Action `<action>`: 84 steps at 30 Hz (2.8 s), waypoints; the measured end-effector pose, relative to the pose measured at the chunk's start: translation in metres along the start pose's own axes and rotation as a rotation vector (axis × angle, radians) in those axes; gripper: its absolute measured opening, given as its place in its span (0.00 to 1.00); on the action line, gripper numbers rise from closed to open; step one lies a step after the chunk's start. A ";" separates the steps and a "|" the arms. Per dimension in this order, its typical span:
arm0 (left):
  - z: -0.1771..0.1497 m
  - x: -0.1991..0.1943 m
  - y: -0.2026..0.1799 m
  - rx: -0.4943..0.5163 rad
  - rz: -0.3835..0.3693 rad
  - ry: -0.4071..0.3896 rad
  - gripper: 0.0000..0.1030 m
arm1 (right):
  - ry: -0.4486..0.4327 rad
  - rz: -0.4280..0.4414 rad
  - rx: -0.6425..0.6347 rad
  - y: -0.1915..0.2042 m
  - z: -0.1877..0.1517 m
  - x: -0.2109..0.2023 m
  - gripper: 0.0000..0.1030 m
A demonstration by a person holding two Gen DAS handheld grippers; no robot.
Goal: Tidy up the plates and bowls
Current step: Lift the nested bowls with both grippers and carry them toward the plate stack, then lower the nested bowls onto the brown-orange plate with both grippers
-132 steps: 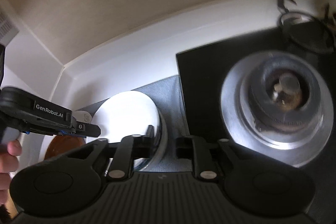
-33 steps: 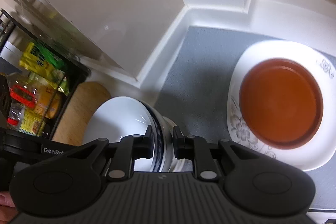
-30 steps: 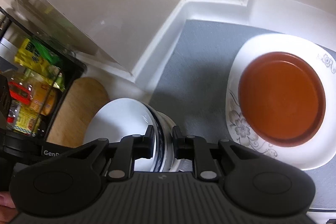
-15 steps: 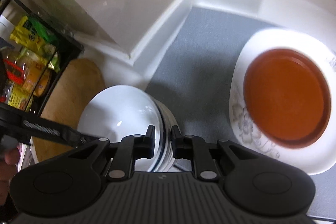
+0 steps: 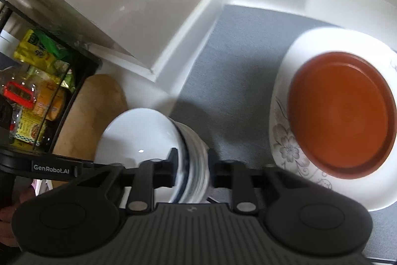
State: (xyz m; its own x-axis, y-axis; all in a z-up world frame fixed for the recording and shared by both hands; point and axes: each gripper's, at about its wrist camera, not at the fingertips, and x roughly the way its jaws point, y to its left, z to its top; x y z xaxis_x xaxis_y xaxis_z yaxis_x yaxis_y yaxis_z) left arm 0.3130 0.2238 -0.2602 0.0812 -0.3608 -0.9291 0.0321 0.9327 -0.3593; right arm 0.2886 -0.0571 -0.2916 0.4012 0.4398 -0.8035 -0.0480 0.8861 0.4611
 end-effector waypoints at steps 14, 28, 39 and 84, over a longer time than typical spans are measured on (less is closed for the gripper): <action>0.008 0.024 0.011 -0.061 0.048 0.040 0.80 | 0.066 0.144 0.209 -0.053 -0.006 0.018 0.69; 0.006 0.038 0.013 -0.100 -0.068 0.059 0.49 | 0.085 0.145 0.158 -0.033 -0.022 0.034 0.49; 0.005 0.037 0.014 -0.089 -0.112 0.060 0.43 | 0.015 0.108 0.228 -0.037 -0.031 0.020 0.43; 0.056 0.020 -0.176 0.212 -0.080 0.037 0.46 | -0.292 -0.037 0.368 -0.100 -0.006 -0.130 0.36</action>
State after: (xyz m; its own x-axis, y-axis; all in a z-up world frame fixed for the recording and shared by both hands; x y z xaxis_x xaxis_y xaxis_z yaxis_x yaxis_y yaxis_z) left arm 0.3649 0.0526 -0.2102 0.0332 -0.4300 -0.9022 0.2456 0.8786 -0.4097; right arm 0.2353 -0.2021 -0.2355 0.6393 0.3031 -0.7067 0.2776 0.7661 0.5796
